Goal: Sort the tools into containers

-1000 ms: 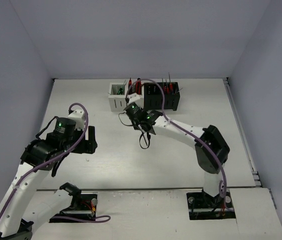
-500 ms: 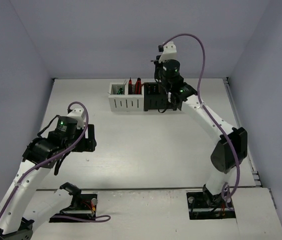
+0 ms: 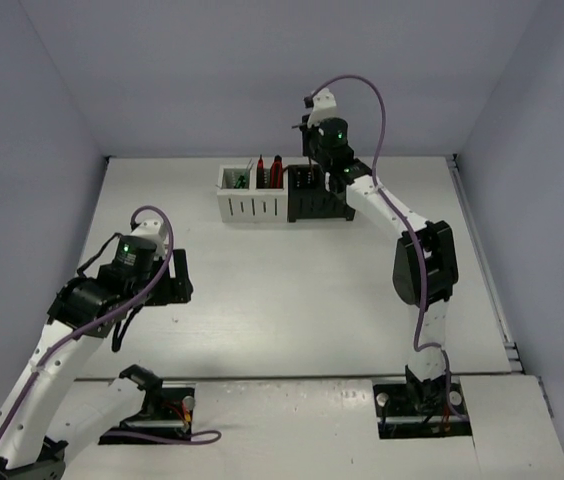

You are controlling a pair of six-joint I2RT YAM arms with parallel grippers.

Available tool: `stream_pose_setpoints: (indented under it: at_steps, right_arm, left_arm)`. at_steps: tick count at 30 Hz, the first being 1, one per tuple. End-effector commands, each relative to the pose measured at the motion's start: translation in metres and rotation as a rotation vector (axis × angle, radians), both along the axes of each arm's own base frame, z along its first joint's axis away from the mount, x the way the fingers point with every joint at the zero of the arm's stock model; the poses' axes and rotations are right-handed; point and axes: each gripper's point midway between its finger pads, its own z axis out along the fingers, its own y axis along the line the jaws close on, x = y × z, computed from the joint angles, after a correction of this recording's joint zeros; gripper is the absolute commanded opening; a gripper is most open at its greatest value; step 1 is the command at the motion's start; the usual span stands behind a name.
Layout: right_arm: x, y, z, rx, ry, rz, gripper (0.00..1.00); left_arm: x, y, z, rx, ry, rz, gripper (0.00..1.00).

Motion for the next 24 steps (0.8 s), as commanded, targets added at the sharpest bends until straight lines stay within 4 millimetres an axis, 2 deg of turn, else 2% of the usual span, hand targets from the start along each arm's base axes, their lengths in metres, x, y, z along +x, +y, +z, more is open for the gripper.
stream_pose_setpoints:
  at_steps: [1, 4, 9, 14, 18, 24]
  right_arm:
    - [0.005, 0.012, 0.039, 0.061, -0.157, 0.079, 0.00]
    - [0.008, 0.012, 0.022, 0.045, -0.146, 0.092, 0.00]
    - [0.008, 0.014, 0.007, 0.013, -0.140, 0.118, 0.00]
    - [-0.002, 0.011, -0.010, -0.003, -0.104, 0.130, 0.00]
    - [-0.015, 0.003, -0.016, -0.013, -0.084, 0.127, 0.12]
    - [-0.037, -0.008, 0.003, -0.017, -0.092, 0.129, 0.35]
  left_arm:
    - [0.006, -0.002, 0.001, -0.029, -0.004, 0.052, 0.68]
    - [0.006, -0.003, 0.000, -0.032, 0.003, 0.060, 0.68]
    - [0.007, -0.003, 0.000, -0.040, 0.007, 0.075, 0.68]
    - [0.008, 0.000, 0.000, -0.040, 0.003, 0.098, 0.68]
    - [0.010, -0.003, 0.002, -0.046, 0.011, 0.096, 0.68]
    - [0.022, -0.003, -0.003, -0.003, 0.045, 0.094, 0.68]
